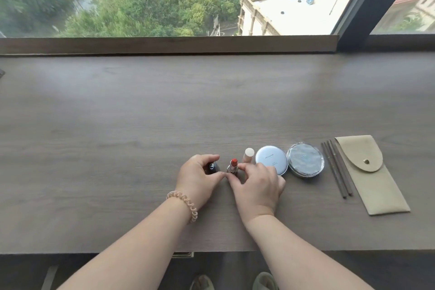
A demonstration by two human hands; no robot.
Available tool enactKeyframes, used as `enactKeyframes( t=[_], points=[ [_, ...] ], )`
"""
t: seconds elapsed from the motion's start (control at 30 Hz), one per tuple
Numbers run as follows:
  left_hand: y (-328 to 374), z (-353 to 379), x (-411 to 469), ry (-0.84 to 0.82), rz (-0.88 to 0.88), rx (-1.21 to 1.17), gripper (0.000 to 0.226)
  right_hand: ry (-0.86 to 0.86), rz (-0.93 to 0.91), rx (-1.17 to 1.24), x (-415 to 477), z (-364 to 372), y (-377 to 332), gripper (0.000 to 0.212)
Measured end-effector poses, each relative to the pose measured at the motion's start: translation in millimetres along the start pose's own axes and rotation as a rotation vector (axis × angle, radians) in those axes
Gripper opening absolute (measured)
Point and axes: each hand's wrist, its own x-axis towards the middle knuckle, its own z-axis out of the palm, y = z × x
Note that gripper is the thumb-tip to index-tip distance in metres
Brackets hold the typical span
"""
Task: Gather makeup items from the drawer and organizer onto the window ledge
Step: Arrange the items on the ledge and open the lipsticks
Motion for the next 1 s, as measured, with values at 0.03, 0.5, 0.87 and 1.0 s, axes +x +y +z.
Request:
enactKeyframes(
  t=[0.03,0.5,0.87,1.0],
  points=[
    [-0.8,0.9,-0.8,0.003,0.023,0.033,0.041,0.006,-0.008,-0.009,0.0,0.2,0.1,0.028],
    [19.9,-12.5,-17.7,0.002,0.143,0.14,0.066,0.119,-0.208,0.186,13.9,-53.3,12.3,0.028],
    [58.1,-38.2,-40.2,0.184,0.205,0.069,0.044,-0.179,-0.317,-0.085,48.5,-73.7,10.9,0.007],
    [94.5,-37.8,-55.0,0.124,0.404,0.248,0.044,-0.111,-0.235,0.114,54.8,-133.5,-4.0,0.008]
  ],
)
